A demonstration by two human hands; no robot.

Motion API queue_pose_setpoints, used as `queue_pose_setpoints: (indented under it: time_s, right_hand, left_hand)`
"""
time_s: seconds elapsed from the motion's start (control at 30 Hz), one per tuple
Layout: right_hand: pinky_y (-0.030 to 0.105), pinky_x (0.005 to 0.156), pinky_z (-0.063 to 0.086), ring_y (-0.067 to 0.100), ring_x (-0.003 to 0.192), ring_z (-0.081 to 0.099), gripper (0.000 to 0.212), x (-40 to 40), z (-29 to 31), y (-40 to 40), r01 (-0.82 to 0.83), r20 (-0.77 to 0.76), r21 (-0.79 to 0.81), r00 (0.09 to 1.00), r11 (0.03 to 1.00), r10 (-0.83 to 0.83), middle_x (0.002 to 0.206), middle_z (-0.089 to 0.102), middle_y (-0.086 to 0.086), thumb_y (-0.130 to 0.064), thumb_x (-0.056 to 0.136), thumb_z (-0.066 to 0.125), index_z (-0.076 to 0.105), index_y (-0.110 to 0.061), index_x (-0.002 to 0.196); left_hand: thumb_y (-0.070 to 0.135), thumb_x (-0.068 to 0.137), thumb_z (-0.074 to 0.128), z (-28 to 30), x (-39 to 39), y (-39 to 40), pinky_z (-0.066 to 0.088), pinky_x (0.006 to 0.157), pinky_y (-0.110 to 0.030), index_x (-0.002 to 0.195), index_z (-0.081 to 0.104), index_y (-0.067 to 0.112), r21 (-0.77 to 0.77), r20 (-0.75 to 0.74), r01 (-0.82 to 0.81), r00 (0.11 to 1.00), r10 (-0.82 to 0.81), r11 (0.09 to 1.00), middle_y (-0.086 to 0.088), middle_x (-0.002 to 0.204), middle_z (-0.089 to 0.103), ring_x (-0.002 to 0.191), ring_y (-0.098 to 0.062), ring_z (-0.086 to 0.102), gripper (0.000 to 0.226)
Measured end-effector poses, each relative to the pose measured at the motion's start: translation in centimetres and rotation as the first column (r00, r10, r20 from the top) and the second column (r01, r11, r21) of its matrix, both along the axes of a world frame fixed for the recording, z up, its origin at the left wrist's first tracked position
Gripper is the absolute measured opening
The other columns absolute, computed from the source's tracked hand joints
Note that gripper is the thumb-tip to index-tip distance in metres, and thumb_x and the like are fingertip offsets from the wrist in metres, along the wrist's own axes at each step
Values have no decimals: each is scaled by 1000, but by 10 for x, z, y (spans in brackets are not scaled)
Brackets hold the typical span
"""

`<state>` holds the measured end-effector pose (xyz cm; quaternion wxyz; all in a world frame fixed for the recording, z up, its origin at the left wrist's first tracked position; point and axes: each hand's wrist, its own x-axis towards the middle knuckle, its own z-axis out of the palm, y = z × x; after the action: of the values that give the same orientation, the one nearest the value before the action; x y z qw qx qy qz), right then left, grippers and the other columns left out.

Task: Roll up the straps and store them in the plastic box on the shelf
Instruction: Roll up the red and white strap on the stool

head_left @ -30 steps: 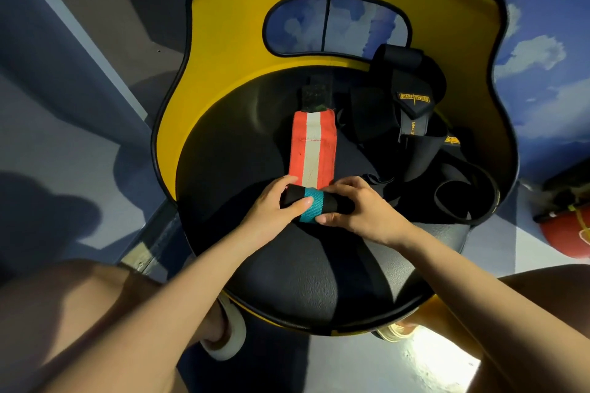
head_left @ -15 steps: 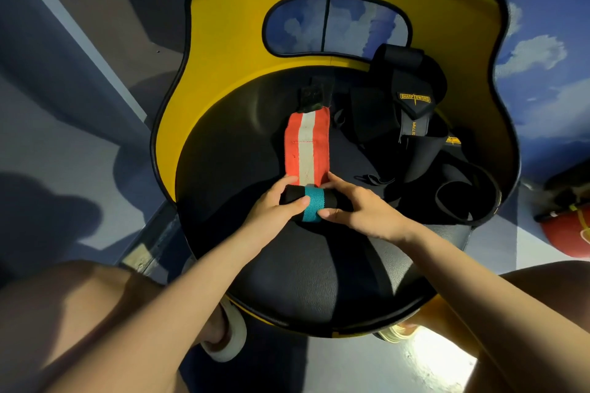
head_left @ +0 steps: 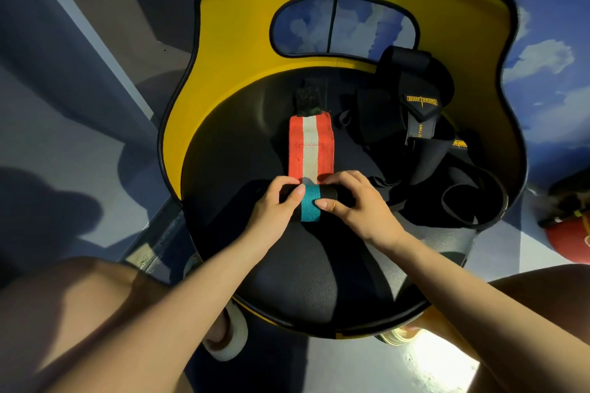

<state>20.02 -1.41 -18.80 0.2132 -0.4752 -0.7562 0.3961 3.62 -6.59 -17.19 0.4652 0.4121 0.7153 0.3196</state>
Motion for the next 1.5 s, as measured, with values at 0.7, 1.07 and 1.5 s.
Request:
queue_pose_setpoints:
  time_s: [0.7,1.07,1.5]
  right_hand:
    - [17,94,36,9,111,52,40,2,11,6,-46,148,90,988,995,33,115,55,-5,-41,87,59,58,-23,123]
    - [21,104,36,8,120,45,76,14,7,7,-289,232,130,939,949,254,127,46,-6,-40,71,78,46,-21,136]
    - [11,89,34,-3,103,48,50,11,9,12,-181,64,-224,978,958,200,111,50,-8,-37,78,72,55,-27,124]
  left_hand:
    - [29,94,53,-5,-15,14,50,83,-27,124,52,31,20,-70,191,980,-189,981,2,130,44,108,-9,41,31]
    - [42,93,48,-3,-14,17,44,91,-29,126,52,30,-88,-123,186,973,-196,979,2,132,38,122,-17,40,35]
    - [29,74,76,-5,-27,7,34,91,-19,128,44,33,117,-386,488,825,-413,865,16,127,36,113,0,36,63]
